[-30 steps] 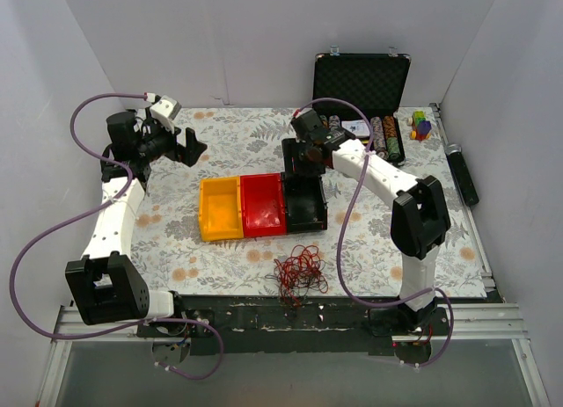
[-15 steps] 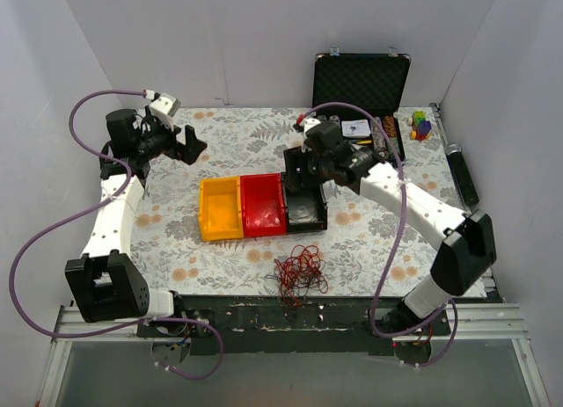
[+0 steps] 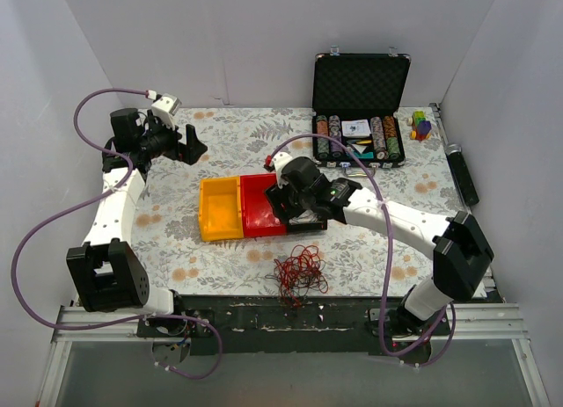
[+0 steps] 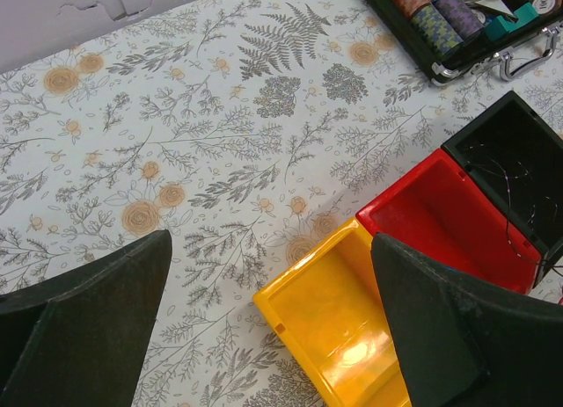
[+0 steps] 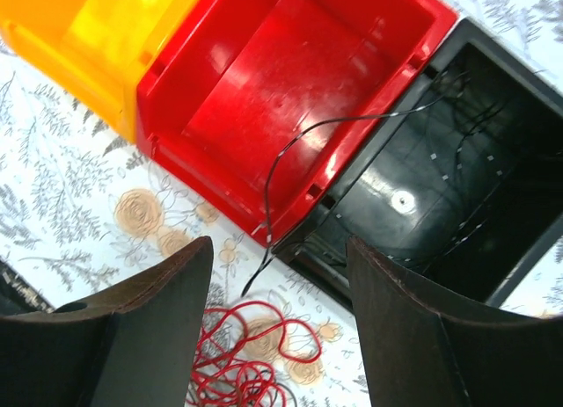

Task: Untangle the cables
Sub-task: Place the cable in the bin.

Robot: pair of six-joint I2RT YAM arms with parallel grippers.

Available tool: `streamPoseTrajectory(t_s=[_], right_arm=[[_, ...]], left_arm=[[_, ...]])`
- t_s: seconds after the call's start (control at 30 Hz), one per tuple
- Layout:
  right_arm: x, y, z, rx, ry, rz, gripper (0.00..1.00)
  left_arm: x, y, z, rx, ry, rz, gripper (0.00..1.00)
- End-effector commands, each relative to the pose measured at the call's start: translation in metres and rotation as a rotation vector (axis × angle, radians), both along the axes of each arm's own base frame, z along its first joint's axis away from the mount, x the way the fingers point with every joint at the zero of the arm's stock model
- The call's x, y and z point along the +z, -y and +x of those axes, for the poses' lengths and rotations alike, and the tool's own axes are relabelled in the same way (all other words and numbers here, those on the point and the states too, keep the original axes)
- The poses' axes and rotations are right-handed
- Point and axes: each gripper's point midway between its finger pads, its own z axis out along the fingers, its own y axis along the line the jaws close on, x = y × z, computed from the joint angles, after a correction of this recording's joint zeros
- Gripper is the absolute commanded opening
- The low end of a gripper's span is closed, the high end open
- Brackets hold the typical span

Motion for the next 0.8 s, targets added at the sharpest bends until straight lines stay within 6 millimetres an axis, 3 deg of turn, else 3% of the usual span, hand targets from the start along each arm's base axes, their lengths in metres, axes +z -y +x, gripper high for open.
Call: streamPoseTrajectory(t_s=[0.0, 0.27, 0.5, 0.67, 0.77], right_arm=[[0.013, -0.008, 0.026, -0.021, 0.123, 0.014, 0.69], [-0.009, -0.017, 0.037, -0.015, 0.107, -0.049, 0.62], [-0.005, -0.02, 0.047, -0.051, 0.107, -0.01, 0.38], [0.004, -0.016, 0.052, -0.079, 0.11, 0.029, 0.29], [0.003, -0.008, 0.057, -0.111, 0.104, 0.035, 0.17]], left_arm=[[0.015, 0.001, -0.007, -0.001, 0.031, 0.0, 0.98], [0.019, 0.003, -0.006, -0.008, 0.041, -0.013, 0.98], [0.016, 0.001, -0.005, -0.007, 0.045, -0.001, 0.98], [0.013, 0.002, -0.004, -0.011, 0.047, 0.003, 0.98], [0.011, 0.001, -0.005, -0.009, 0.044, 0.003, 0.98]])
